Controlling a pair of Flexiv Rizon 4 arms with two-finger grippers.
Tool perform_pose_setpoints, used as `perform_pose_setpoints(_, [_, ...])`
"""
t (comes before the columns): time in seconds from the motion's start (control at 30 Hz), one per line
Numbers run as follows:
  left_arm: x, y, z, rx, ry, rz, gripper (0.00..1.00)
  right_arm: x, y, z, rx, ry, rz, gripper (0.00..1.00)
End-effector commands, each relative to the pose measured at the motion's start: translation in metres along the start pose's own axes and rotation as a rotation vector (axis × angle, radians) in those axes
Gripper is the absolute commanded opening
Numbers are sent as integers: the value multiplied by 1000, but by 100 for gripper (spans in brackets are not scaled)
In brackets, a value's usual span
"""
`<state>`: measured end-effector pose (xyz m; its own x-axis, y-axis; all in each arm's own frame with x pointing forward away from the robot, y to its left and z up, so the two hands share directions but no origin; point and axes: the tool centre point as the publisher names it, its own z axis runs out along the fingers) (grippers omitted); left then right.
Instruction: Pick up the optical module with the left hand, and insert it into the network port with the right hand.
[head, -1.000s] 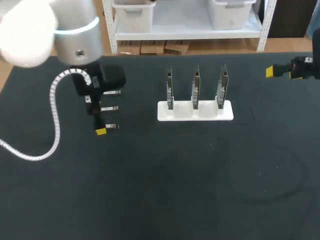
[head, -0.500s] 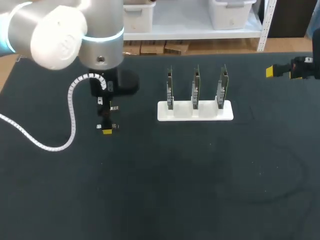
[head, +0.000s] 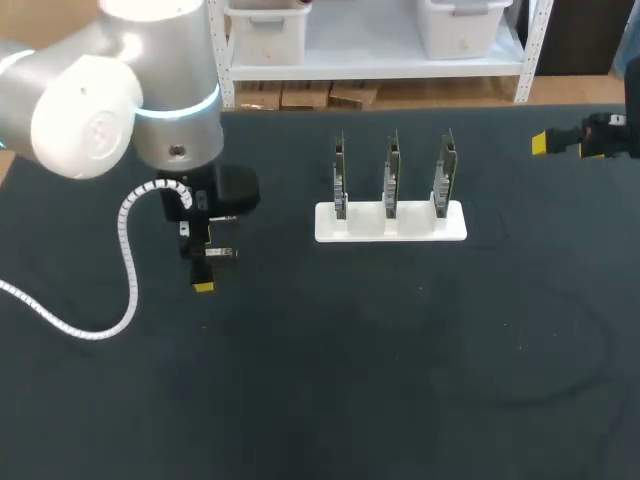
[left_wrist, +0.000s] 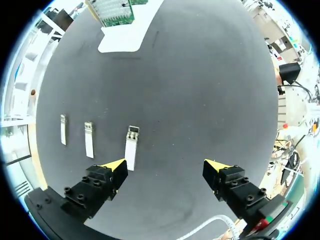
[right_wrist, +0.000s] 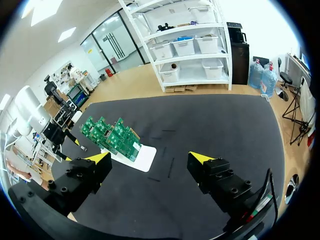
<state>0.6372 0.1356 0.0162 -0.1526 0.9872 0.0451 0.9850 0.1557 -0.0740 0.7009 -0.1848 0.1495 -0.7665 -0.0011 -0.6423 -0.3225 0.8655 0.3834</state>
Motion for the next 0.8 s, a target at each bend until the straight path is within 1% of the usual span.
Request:
perform_pose_setpoints(0.03, [1,13,4,14,-19,9,100,0,1,-1,4,0,1,100])
perform_pose_setpoints(0.2, [-2,21,0,13,5,33,100,0,1,-1,4,0,1,100])
perform_pose_setpoints(0.57, [-3,31,2,22,1,30,100,0,1,-1,4,0,1,100])
perform_pose_setpoints(0.8, [-1,35,13,51,-9,10,100,0,1,-1,4,0,1,100])
